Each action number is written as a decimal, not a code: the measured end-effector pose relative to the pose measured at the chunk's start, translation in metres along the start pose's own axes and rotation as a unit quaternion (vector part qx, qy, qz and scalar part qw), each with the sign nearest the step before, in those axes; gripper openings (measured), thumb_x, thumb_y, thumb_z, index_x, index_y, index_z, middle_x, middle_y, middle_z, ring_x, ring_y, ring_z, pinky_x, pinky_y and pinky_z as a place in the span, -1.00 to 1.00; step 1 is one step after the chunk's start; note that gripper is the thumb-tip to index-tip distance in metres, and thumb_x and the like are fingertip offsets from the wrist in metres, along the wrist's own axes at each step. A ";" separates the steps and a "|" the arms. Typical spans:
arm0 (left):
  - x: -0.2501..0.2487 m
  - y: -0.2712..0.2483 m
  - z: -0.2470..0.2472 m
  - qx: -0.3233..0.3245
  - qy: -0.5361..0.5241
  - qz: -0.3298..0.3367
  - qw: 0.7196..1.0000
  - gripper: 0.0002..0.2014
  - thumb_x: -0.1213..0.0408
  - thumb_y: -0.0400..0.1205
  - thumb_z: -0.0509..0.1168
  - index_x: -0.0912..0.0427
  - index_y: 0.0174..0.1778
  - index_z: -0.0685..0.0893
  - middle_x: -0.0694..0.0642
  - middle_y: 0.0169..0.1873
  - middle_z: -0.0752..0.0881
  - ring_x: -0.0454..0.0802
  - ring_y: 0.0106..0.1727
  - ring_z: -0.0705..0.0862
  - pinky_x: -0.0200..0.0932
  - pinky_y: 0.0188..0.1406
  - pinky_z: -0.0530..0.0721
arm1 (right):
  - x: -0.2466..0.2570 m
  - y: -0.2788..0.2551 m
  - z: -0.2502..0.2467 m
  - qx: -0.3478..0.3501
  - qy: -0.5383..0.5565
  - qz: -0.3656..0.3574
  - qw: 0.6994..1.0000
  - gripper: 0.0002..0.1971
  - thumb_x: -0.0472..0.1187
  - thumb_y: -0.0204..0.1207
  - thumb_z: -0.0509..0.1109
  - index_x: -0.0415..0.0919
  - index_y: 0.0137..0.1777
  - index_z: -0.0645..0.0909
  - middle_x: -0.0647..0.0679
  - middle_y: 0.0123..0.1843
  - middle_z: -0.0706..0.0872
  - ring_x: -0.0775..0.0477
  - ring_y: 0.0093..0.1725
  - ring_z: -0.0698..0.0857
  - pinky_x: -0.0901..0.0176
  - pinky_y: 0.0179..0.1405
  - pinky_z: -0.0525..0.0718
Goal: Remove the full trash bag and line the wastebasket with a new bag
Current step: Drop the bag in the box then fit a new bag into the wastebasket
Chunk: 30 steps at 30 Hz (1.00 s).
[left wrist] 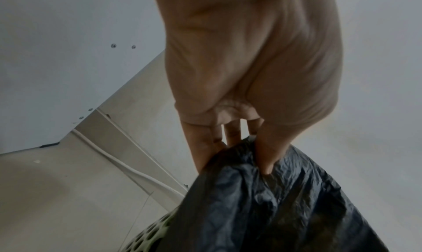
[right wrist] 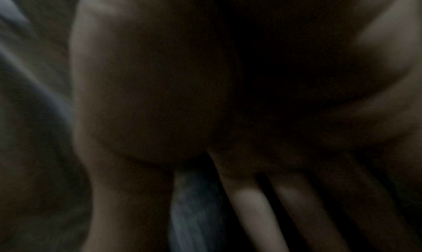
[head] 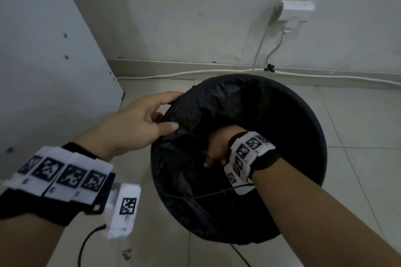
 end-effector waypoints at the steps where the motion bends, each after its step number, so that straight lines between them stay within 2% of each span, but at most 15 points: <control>1: -0.001 0.000 0.000 -0.003 -0.004 -0.002 1.000 -0.46 0.39 0.58 0.39 -0.11 0.47 0.56 0.07 0.27 0.75 0.28 0.24 0.74 0.35 0.27 0.68 | 0.006 0.008 -0.002 -0.006 0.021 -0.032 0.999 -0.67 -0.01 0.63 0.39 -0.33 0.07 0.68 -0.21 0.17 0.77 -0.16 -0.01 0.67 0.01 0.01 0.68; 2: -0.003 -0.001 0.001 -0.002 -0.005 -0.003 1.000 -0.44 0.34 0.53 0.38 -0.11 0.47 0.56 0.06 0.27 0.76 0.29 0.23 0.73 0.35 0.26 0.68 | 0.010 0.019 -0.003 -0.015 0.030 -0.054 0.998 -0.65 -0.07 0.63 0.40 -0.31 0.28 0.66 -0.19 0.37 0.70 -0.14 0.13 0.64 0.04 0.10 0.64; 4: -0.004 -0.003 0.006 0.006 0.000 0.000 1.000 -0.44 0.29 0.50 0.36 -0.15 0.46 0.56 0.01 0.26 0.76 0.26 0.22 0.74 0.32 0.23 0.71 | 0.006 0.044 0.006 -0.052 0.062 -0.051 0.995 -0.38 -0.16 0.58 0.41 -0.10 0.65 0.37 -0.12 0.66 0.40 -0.16 0.50 0.48 0.16 0.19 0.47; 6: 0.000 -0.004 0.007 0.010 0.012 0.006 1.000 -0.46 0.32 0.54 0.38 -0.18 0.43 0.58 -0.04 0.24 0.77 0.23 0.19 0.76 0.28 0.21 0.73 | -0.002 0.059 0.011 -0.108 0.138 -0.029 0.984 -0.10 -0.10 0.47 0.44 0.07 0.75 0.04 -0.11 0.77 0.14 -0.24 0.68 0.25 0.14 0.30 0.39; 9: 0.008 -0.003 0.001 -0.002 0.002 0.003 1.000 -0.47 0.54 0.65 0.33 -0.15 0.41 0.59 0.01 0.22 0.78 0.22 0.17 0.77 0.24 0.20 0.74 | -0.003 0.060 0.003 -0.148 0.183 -0.024 0.972 0.08 0.07 0.40 0.44 0.08 0.75 -0.24 -0.16 0.78 0.07 -0.30 0.70 0.21 0.00 0.48 0.39; 10: 0.009 -0.002 -0.001 -0.007 -0.009 -0.001 1.000 -0.46 0.57 0.66 0.29 -0.12 0.42 0.58 0.04 0.23 0.77 0.24 0.17 0.77 0.23 0.20 0.74 | -0.001 0.056 -0.001 -0.147 0.172 -0.030 0.974 0.01 0.08 0.49 0.40 0.01 0.76 -0.20 -0.18 0.77 0.12 -0.30 0.69 0.24 0.00 0.51 0.37; 12: 0.010 0.002 -0.005 -0.021 -0.020 -0.008 1.000 -0.45 0.59 0.66 0.27 -0.11 0.44 0.58 0.06 0.28 0.74 0.30 0.17 0.77 0.24 0.20 0.74 | 0.008 0.041 -0.009 -0.132 0.116 -0.051 0.983 -0.26 0.10 0.65 0.26 -0.14 0.74 0.11 -0.17 0.72 0.28 -0.26 0.64 0.33 0.01 0.53 0.34; 15: 0.010 0.007 -0.010 -0.034 -0.029 -0.018 0.999 -0.45 0.59 0.67 0.26 -0.11 0.44 0.58 0.07 0.31 0.71 0.32 0.18 0.76 0.26 0.19 0.74 | 0.013 0.004 -0.028 -0.115 0.069 -0.090 0.987 -0.37 0.21 0.61 0.25 -0.14 0.58 0.46 -0.08 0.60 0.48 -0.22 0.55 0.46 -0.04 0.52 0.42; 16: 0.011 0.009 -0.011 -0.033 -0.028 -0.020 0.999 -0.45 0.59 0.67 0.26 -0.10 0.46 0.57 0.07 0.32 0.71 0.32 0.19 0.76 0.27 0.19 0.73 | 0.008 -0.005 -0.041 -0.140 0.064 -0.098 0.983 -0.40 0.18 0.62 0.24 -0.13 0.57 0.48 -0.09 0.60 0.49 -0.23 0.56 0.46 -0.02 0.54 0.40; 20: 0.009 0.012 -0.006 -0.015 -0.020 -0.016 1.000 -0.46 0.49 0.63 0.34 -0.14 0.45 0.57 0.05 0.31 0.72 0.41 0.20 0.73 0.36 0.22 0.70 | -0.050 -0.018 -0.089 -0.272 0.137 -0.022 0.952 -0.50 -0.04 0.77 0.07 -0.31 0.57 0.45 -0.28 0.63 0.44 -0.25 0.59 0.44 0.06 0.56 0.33; 22: 0.007 0.013 -0.003 -0.011 -0.009 -0.017 1.000 -0.45 0.39 0.57 0.36 -0.21 0.43 0.58 -0.01 0.28 0.74 0.41 0.21 0.72 0.35 0.22 0.70 | -0.065 -0.010 -0.084 -0.273 0.148 -0.009 0.950 -0.49 -0.07 0.79 0.02 -0.37 0.59 0.39 -0.30 0.64 0.42 -0.27 0.60 0.42 0.04 0.59 0.31; 24: 0.005 0.015 -0.004 -0.022 -0.002 -0.014 1.000 -0.45 0.35 0.53 0.36 -0.28 0.38 0.60 -0.05 0.24 0.76 0.40 0.18 0.73 0.34 0.22 0.71 | -0.065 -0.019 -0.073 -0.257 0.196 0.005 0.946 -0.55 -0.15 0.77 0.09 -0.40 0.54 0.44 -0.28 0.55 0.51 -0.29 0.55 0.46 0.05 0.49 0.39; 26: 0.006 0.020 -0.009 -0.035 0.001 -0.016 0.999 -0.48 0.37 0.57 0.36 -0.33 0.33 0.62 -0.09 0.25 0.75 0.35 0.17 0.74 0.23 0.16 0.76 | -0.053 -0.042 -0.072 -0.270 0.243 -0.028 0.931 -0.60 -0.20 0.72 0.14 -0.36 0.47 0.54 -0.30 0.47 0.59 -0.31 0.47 0.54 0.06 0.35 0.50; 28: 0.010 0.025 -0.016 -0.055 -0.020 -0.036 0.998 -0.46 0.50 0.66 0.30 -0.28 0.37 0.60 -0.07 0.29 0.73 0.23 0.17 0.77 -0.05 -0.08 0.80 | -0.038 -0.075 -0.079 -0.283 0.293 -0.083 0.910 -0.64 -0.20 0.70 0.19 -0.31 0.39 0.61 -0.29 0.39 0.66 -0.30 0.34 0.65 0.00 0.25 0.62; 30: 0.016 0.028 -0.024 -0.070 -0.044 -0.059 0.995 -0.45 0.54 0.69 0.25 -0.16 0.47 0.55 -0.03 0.35 0.69 0.18 0.20 0.77 -0.03 -0.15 0.79 | -0.031 -0.117 -0.089 -0.302 0.364 -0.128 0.872 -0.77 -0.20 0.66 0.26 -0.13 0.18 0.72 -0.23 0.27 0.75 -0.21 0.13 0.76 -0.09 0.16 0.74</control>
Point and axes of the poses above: each hand's wrist, its own y-axis towards the middle knuckle, its own z-axis out of the palm, x = y × z, the point moved 9 cm from there along y, towards the middle knuckle
